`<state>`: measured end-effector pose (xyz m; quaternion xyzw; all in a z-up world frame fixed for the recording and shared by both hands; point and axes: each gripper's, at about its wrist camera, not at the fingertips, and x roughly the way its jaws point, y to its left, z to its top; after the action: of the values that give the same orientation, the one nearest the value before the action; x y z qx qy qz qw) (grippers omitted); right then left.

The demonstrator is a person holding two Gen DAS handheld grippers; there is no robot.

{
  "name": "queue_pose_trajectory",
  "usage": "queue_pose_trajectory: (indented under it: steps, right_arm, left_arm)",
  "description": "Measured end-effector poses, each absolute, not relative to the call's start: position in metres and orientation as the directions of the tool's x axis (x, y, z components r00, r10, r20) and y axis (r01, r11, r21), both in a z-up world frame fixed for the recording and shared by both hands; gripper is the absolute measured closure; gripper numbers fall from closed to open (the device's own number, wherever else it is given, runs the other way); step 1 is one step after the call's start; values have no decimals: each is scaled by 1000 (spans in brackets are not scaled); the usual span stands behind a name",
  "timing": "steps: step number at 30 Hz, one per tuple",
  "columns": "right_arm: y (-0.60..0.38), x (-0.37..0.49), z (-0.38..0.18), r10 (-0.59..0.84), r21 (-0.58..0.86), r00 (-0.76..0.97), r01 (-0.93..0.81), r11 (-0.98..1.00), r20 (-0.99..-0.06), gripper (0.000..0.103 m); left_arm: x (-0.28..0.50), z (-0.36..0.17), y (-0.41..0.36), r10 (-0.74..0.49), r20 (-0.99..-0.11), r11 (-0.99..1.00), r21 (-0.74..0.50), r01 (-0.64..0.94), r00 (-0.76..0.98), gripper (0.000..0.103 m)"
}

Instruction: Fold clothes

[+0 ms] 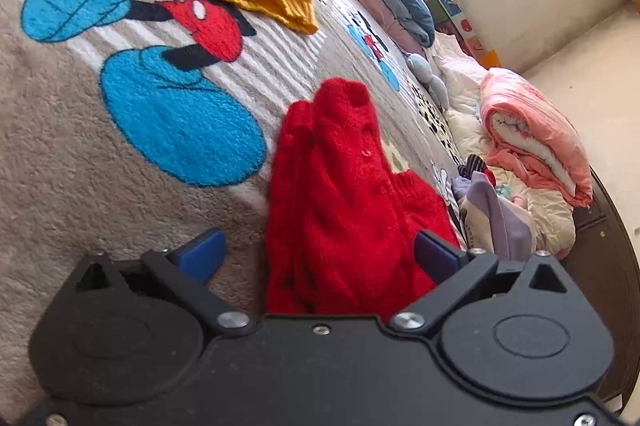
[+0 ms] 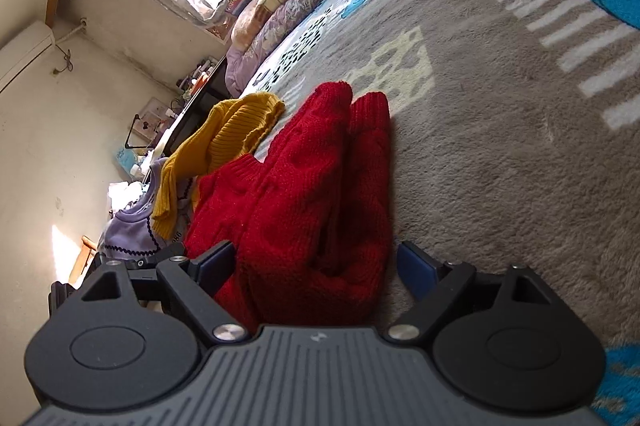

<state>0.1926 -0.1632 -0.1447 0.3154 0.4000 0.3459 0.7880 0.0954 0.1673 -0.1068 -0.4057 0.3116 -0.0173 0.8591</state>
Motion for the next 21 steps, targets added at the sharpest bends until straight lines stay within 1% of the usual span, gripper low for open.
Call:
queue_pose_trajectory:
  steps: [3, 5, 8, 11, 12, 13, 16, 17, 19, 21]
  right_arm:
    - [-161, 198, -146, 800, 777, 440, -291, 557, -408, 14]
    - [-158, 203, -147, 796, 781, 452, -285, 556, -402, 14]
    - [-156, 206, -149, 786, 791, 487, -269, 550, -381, 14]
    - [-155, 204, -149, 779, 788, 495, -264, 556, -385, 17]
    - [-156, 204, -149, 780, 793, 493, -256, 553, -385, 21]
    - [-156, 204, -150, 782, 799, 491, -247, 548, -385, 24]
    - [-155, 201, -151, 778, 802, 499, -240, 547, -381, 28]
    - [-155, 200, -151, 776, 802, 502, -239, 548, -381, 29]
    - [-156, 197, -151, 774, 807, 507, -228, 545, -379, 33]
    - [-158, 194, -152, 769, 819, 515, -201, 537, -378, 34]
  left_arm:
    - [103, -111, 156, -282, -514, 690, -695, -201, 810, 9]
    - [106, -114, 151, -284, -500, 685, -703, -192, 818, 9]
    - [105, -112, 155, -319, -490, 667, -724, -175, 811, 9]
    - [98, -112, 172, -332, -468, 619, -764, -185, 819, 9]
    - [97, -113, 180, -335, -459, 601, -777, -189, 823, 11]
    - [99, -116, 185, -343, -458, 596, -781, -187, 820, 16]
    - [112, -121, 187, -362, -465, 623, -765, -161, 808, 28]
    - [116, -122, 185, -365, -465, 629, -762, -154, 806, 29]
    - [130, -121, 178, -374, -476, 646, -749, -145, 796, 36]
    - [141, -121, 172, -378, -488, 670, -731, -131, 787, 40]
